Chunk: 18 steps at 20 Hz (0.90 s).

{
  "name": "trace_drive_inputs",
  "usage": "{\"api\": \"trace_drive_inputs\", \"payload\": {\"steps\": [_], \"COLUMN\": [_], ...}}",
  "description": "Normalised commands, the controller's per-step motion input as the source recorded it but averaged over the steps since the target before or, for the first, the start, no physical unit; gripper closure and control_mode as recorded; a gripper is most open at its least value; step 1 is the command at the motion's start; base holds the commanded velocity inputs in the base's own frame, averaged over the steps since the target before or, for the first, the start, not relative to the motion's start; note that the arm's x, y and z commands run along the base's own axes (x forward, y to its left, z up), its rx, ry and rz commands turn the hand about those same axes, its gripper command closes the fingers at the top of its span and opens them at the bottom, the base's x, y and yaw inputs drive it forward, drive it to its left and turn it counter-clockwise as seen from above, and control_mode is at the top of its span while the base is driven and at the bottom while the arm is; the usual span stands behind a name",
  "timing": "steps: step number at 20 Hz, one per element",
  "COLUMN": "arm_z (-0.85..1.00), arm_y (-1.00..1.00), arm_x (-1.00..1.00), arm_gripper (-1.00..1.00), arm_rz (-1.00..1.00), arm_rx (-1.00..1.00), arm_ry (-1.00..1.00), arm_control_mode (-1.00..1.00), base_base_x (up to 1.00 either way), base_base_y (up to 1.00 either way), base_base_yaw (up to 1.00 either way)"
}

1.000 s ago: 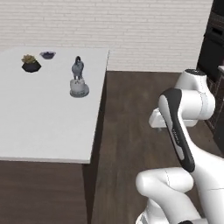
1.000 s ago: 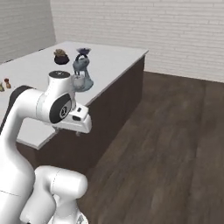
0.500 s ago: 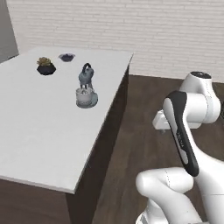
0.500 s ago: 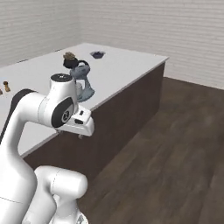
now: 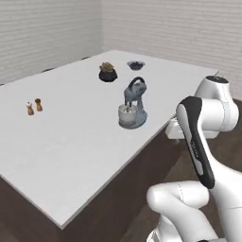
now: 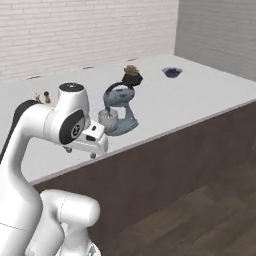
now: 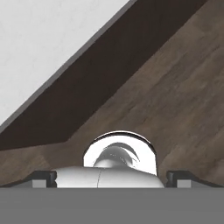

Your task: Navigate to the stand mixer.

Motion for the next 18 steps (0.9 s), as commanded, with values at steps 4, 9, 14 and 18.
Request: {"api": "trace_drive_inputs", "payload": {"steps": [4, 9, 14, 18], "arm_z": [0.00, 0.00, 0.00, 0.00], "arm_y": [0.00, 0.00, 0.00, 0.00], "arm_x": [0.00, 0.00, 0.00, 0.00], "arm_gripper": [-1.00, -1.00, -1.00, -1.00], "arm_rz": [0.00, 0.00, 0.00, 0.00], "arm_rx": [0.00, 0.00, 0.00, 0.00], "arm_ry": [0.00, 0.00, 0.00, 0.00], "arm_control_mode": [1.00, 1.00, 1.00, 1.00], "base_base_x": [0.61, 0.54, 0.43, 0.39], "base_base_y": [-0.81, -0.82, -0.65, -0.21], "base_base_yaw": [0.61, 0.56, 0.49, 0.39]}}
